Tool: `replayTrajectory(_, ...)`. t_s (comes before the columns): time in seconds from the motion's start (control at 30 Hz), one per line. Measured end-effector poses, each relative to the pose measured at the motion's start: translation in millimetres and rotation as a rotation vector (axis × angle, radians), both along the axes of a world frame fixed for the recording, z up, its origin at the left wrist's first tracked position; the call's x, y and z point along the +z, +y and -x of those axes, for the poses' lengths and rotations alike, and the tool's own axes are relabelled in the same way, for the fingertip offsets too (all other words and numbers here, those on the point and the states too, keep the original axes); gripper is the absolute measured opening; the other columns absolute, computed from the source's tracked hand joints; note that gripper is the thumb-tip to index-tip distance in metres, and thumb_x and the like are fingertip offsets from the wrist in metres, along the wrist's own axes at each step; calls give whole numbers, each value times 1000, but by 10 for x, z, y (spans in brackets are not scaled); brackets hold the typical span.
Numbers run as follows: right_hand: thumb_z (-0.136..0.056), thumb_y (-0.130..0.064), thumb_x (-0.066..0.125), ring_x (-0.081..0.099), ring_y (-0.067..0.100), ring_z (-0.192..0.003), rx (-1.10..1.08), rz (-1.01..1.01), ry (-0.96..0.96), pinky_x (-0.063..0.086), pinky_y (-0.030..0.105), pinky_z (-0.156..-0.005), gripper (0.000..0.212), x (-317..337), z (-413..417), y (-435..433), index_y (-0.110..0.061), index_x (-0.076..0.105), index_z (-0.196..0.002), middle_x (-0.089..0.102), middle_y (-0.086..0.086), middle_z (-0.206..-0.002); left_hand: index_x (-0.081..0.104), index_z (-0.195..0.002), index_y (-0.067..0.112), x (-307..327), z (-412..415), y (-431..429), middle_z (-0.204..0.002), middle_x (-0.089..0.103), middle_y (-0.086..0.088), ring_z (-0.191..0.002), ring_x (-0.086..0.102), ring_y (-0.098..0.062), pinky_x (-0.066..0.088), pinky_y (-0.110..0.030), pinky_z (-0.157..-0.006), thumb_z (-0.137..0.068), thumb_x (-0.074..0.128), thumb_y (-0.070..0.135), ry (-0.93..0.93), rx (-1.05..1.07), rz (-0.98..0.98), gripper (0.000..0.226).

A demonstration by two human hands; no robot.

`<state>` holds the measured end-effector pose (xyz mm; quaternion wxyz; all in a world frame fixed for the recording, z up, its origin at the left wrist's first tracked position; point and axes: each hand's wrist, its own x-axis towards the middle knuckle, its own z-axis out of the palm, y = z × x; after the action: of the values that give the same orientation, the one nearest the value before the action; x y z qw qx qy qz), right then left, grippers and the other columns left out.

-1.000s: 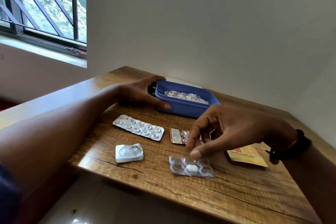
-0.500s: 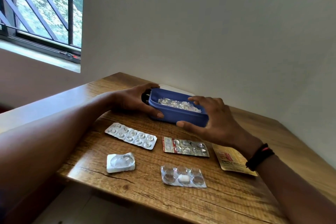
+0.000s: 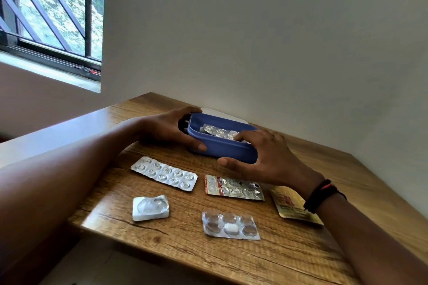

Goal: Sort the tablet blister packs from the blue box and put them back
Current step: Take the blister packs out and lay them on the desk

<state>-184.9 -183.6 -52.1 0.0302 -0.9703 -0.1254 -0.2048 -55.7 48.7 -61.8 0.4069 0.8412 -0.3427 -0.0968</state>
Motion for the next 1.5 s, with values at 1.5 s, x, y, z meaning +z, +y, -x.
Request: replayTrajectory(1.5,-72,-88,37,50,-1,-83,-13,-114,108,44,47,-93,69,13,-78,54,-44,59,-121,55,-24,-88,29,-145,32,-3,-15,6,-143,45,7,-127,47,-15,43,-43,-108,-41,82,65,-19,-11,-18,122)
